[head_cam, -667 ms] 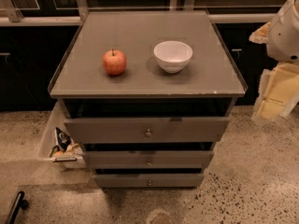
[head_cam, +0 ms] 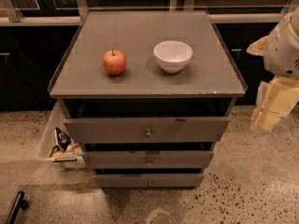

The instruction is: Open top drawer

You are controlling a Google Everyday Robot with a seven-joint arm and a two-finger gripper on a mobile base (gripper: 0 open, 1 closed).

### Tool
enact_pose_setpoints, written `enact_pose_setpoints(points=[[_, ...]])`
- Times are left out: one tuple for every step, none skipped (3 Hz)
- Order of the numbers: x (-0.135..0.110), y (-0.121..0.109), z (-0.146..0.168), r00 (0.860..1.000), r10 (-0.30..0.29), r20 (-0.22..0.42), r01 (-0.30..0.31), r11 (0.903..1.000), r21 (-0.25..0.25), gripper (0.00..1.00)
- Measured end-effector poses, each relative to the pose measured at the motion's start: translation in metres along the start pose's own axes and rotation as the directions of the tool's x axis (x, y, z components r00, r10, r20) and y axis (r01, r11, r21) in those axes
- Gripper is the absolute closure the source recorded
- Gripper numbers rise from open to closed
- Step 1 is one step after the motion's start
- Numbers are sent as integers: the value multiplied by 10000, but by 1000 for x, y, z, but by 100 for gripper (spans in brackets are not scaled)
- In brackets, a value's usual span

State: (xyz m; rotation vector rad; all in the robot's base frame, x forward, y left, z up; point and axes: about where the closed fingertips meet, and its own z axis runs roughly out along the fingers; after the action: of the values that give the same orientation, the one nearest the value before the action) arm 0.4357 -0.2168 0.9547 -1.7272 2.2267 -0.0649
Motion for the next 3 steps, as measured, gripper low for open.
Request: enact_pose_setpoints(points=[[9,16,31,9998,-178,114,181,9993,-317,0],[12,36,62,9966,-739,377,754,9963,-405,0],[15,50,96,9843,-1556,838,1582,9871,-258,0]])
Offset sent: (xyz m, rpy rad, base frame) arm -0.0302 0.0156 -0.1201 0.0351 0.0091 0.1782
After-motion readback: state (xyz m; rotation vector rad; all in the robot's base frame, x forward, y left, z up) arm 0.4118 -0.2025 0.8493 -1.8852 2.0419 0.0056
